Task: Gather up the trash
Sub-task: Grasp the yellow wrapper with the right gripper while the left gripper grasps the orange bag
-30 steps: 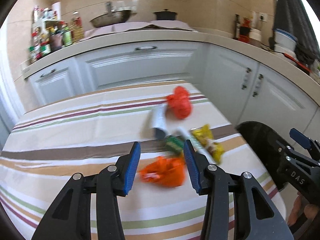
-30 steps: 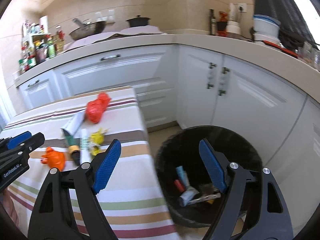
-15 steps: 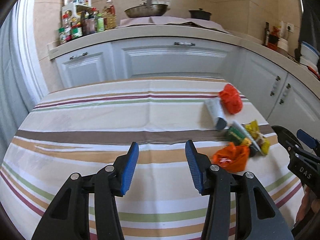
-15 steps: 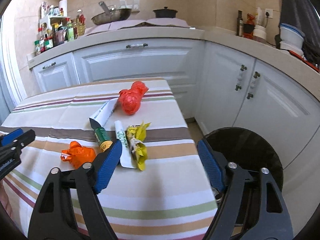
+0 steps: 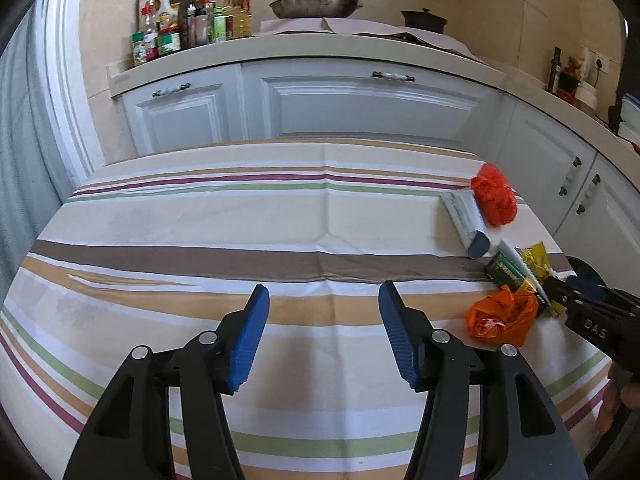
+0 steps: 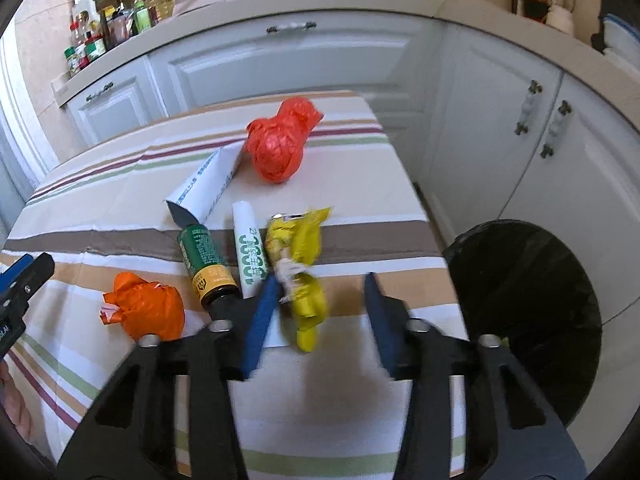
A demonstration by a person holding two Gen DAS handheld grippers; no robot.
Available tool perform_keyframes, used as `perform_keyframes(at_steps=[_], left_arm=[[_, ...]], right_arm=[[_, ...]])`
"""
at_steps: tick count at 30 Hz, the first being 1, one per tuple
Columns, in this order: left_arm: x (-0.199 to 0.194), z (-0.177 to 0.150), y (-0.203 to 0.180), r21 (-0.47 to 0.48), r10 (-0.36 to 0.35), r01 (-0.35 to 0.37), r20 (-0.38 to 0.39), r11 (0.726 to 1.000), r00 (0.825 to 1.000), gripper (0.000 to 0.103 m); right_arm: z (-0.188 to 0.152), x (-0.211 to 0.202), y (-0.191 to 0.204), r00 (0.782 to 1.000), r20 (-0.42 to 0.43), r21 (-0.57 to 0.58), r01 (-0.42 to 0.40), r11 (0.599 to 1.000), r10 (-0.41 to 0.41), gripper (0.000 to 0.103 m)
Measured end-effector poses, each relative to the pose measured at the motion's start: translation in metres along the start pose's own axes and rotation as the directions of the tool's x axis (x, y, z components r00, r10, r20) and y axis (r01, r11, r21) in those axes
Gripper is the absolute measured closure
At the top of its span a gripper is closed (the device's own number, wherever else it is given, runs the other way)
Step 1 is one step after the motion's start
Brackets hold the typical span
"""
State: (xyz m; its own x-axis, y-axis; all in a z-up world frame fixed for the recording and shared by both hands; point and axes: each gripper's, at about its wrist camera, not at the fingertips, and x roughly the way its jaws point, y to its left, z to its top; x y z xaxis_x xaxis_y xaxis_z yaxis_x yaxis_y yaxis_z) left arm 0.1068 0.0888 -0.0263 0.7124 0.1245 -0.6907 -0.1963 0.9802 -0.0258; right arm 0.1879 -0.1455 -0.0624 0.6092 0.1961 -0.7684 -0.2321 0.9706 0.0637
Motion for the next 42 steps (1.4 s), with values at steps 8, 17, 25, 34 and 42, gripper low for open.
perform_keyframes(at_steps=[8, 17, 25, 34, 42], left_arm=[[-0.002, -0.003, -0.029, 0.04, -0.061, 0.061, -0.007, 0.997, 0.998, 0.043], [-0.007, -0.008, -0.069, 0.096, -0.141, 0.142, -0.017, 0.985, 0.99, 0.037], [0.002, -0.011, -0.102, 0.176, -0.16, 0.163, -0.031, 0.971, 0.987, 0.031], [0.006, -0.014, -0.11, 0.205, -0.17, 0.177, -0.051, 0.963, 0.984, 0.055], [-0.006, -0.011, -0.107, 0.197, -0.183, 0.186, -0.031, 0.963, 0.983, 0.076]], right_arm=[[-0.004, -0.016, -0.005, 0.998, 0.057, 0.002, 0.014, 1.0, -0.014, 0.087], [-0.017, -0.047, -0.045, 0.988, 0.121, 0.062, 0.087, 0.994, -0.094, 0.087], [-0.034, -0.057, -0.075, 0.984, 0.123, 0.123, 0.111, 0.986, -0.127, 0.087], [-0.041, -0.064, -0.081, 0.982, 0.143, 0.138, 0.104, 0.985, -0.124, 0.087], [-0.043, -0.075, -0.077, 0.976, 0.17, 0.133, 0.112, 0.985, -0.134, 0.087]])
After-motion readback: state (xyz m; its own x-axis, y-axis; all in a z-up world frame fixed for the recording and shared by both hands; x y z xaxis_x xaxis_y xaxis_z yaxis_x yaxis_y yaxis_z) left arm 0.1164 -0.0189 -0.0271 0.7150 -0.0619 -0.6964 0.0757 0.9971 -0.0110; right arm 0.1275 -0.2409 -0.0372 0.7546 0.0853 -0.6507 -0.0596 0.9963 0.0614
